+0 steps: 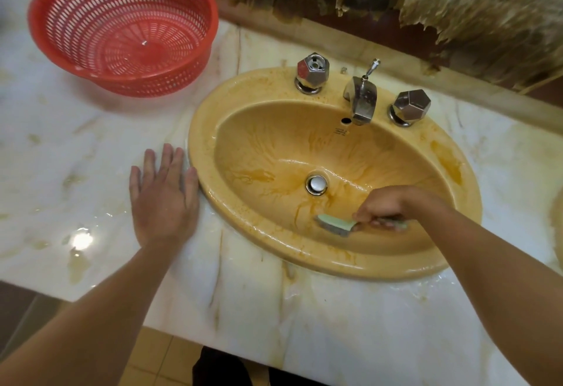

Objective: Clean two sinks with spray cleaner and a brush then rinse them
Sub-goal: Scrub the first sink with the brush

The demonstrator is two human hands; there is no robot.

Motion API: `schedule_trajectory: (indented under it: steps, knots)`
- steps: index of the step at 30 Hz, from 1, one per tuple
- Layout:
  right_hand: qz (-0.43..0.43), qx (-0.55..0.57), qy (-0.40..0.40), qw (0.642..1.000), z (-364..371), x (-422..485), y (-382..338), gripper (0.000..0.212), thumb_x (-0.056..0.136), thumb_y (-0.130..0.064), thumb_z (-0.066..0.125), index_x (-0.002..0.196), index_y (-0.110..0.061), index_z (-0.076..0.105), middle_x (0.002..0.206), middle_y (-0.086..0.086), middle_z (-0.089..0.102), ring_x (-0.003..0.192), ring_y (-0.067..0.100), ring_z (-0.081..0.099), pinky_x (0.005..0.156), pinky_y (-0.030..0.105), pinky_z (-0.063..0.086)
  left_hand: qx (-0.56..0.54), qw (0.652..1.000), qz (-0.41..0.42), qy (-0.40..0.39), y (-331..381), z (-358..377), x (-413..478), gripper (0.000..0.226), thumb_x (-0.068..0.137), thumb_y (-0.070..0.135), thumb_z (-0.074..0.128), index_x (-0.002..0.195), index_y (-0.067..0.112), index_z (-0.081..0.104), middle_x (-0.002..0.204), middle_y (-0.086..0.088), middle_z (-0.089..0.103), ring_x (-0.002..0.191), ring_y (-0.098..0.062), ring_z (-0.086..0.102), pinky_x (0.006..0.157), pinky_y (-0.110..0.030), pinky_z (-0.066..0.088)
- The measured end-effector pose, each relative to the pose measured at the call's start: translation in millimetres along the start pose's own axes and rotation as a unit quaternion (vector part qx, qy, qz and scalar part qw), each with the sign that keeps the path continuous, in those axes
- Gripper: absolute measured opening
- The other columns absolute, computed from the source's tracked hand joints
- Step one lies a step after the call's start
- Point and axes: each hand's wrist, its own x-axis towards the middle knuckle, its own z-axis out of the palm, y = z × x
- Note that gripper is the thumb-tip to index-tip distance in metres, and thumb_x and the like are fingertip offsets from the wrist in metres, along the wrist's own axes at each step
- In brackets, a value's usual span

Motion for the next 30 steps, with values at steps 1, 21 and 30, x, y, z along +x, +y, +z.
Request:
schedule_trajectory:
  steps: [1, 21, 30]
  knots:
    - [-0.005, 0.004, 0.0, 1.0, 1.2, 2.3, 0.3, 0.033, 0.097, -0.034, 0.055, 0.078, -0.011, 0.071, 0.055, 0.002, 0.049, 0.043, 0.019, 0.042, 0.048, 0.026, 0.037, 0.001, 1.0, 0.001, 0.0, -0.1, 0.3, 0.5, 0.063, 0.106, 0.049, 0.014, 0.156, 0.019, 0.036, 0.164, 0.0, 0.031, 0.155, -0.022, 0.014, 0.126, -0.045, 0.007]
    - [-0.034, 0.061, -0.088, 0.994, 9.1, 7.9, -27.0, 0.024, 0.095, -0.027, 0.06, 0.097, -0.008, 0.075, 0.061, 0.004, 0.047, 0.048, 0.02, 0.042, 0.046, 0.024, 0.037, -0.002, 1.0, -0.003, 0.004, 0.2, -0.4, 0.1, 0.06, 0.106, 0.047, 0.016, 0.155, 0.019, 0.038, 0.163, 0.0, 0.033, 0.155, -0.022, 0.015, 0.126, -0.045, 0.008]
    - [-0.047, 0.062, -0.06, 0.995, 13.5, 9.3, -32.3, 0.024, 0.096, -0.025, 0.059, 0.091, -0.006, 0.072, 0.06, 0.005, 0.049, 0.045, 0.019, 0.044, 0.046, 0.024, 0.039, -0.005, 1.0, -0.006, 0.0, 0.0, -0.4, 0.4, 0.06, 0.107, 0.047, 0.016, 0.156, 0.02, 0.037, 0.164, 0.001, 0.031, 0.155, -0.021, 0.014, 0.126, -0.044, 0.007]
